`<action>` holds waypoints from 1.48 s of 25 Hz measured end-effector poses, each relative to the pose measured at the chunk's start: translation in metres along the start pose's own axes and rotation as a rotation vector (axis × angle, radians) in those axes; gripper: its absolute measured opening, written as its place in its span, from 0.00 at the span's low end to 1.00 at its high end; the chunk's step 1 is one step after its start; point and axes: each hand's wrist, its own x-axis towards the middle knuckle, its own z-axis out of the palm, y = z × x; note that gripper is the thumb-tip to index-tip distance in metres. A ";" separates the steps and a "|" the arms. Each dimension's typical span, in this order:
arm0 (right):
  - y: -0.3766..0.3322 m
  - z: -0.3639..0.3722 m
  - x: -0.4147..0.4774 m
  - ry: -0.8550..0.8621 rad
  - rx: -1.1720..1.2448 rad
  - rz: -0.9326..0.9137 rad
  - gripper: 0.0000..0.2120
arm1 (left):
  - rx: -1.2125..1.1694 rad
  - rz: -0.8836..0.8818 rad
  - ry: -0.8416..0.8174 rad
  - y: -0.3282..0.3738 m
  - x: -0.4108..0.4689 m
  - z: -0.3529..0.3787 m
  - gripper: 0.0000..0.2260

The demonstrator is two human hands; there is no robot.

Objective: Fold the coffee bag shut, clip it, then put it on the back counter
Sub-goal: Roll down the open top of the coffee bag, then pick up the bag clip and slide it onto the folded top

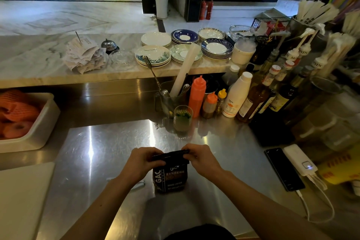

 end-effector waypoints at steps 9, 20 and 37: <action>-0.011 -0.003 -0.004 -0.063 -0.081 -0.107 0.08 | 0.021 0.029 0.003 -0.001 -0.007 0.002 0.06; -0.022 -0.003 -0.013 -0.031 0.091 -0.038 0.09 | -0.195 -0.046 0.036 0.010 -0.017 0.002 0.07; -0.024 0.166 0.035 -0.600 -0.526 -0.130 0.22 | -0.381 -0.342 0.779 -0.040 -0.201 -0.062 0.11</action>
